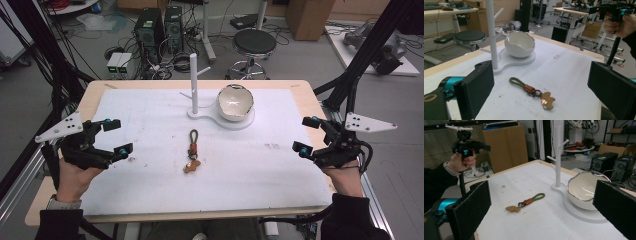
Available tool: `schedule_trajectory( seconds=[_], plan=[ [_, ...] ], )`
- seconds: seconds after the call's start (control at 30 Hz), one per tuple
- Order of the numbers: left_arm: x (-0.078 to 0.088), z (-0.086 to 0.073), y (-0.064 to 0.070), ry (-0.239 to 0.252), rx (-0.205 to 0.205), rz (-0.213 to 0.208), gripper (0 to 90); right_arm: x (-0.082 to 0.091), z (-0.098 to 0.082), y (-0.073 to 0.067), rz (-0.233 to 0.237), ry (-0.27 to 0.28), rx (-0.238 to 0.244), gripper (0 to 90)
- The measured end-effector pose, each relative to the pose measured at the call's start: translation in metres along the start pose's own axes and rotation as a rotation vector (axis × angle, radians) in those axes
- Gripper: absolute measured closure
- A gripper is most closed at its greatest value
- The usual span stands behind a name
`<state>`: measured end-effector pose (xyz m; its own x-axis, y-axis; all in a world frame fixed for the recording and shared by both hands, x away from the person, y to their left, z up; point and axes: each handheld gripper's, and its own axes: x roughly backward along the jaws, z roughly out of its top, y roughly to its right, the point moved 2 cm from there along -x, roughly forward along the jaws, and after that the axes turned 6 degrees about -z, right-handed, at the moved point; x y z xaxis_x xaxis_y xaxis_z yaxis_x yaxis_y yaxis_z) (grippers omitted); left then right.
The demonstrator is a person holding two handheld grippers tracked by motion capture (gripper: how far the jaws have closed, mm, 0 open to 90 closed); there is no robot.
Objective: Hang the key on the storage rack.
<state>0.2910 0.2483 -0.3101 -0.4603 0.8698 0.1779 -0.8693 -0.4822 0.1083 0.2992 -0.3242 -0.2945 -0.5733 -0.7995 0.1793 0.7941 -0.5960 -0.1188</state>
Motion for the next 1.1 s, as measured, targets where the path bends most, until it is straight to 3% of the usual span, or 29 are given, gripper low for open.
schedule_trajectory(
  seconds=[0.33, 0.53, 0.67, 0.7, 0.73, 0.8, 1.1],
  plan=[
    [-0.004, 0.000, -0.005, -0.010, 0.013, 0.033, 6.6, 0.001, 0.002, -0.002, 0.002, 0.006, -0.003, 0.8],
    [-0.017, 0.003, -0.012, -0.012, 0.017, 0.068, 6.5, -0.001, 0.001, -0.001, 0.003, -0.004, -0.011, 0.8],
    [-0.040, 0.003, -0.017, -0.039, 0.035, 0.053, 6.4, 0.001, 0.001, 0.000, 0.003, 0.005, -0.012, 0.8],
    [-0.053, 0.004, -0.020, -0.065, 0.047, 0.048, 6.0, 0.002, 0.001, 0.000, 0.001, 0.007, -0.011, 0.8],
    [-0.053, 0.004, -0.020, -0.065, 0.047, 0.048, 6.0, 0.003, 0.001, 0.000, 0.001, 0.007, -0.016, 0.8],
    [-0.074, 0.006, -0.025, -0.080, 0.067, 0.039, 6.0, 0.003, 0.001, 0.000, 0.003, 0.012, -0.012, 0.8],
    [-0.118, 0.011, -0.034, -0.130, 0.097, 0.028, 5.9, 0.000, 0.000, -0.001, 0.021, 0.000, -0.018, 0.8]
  ],
)
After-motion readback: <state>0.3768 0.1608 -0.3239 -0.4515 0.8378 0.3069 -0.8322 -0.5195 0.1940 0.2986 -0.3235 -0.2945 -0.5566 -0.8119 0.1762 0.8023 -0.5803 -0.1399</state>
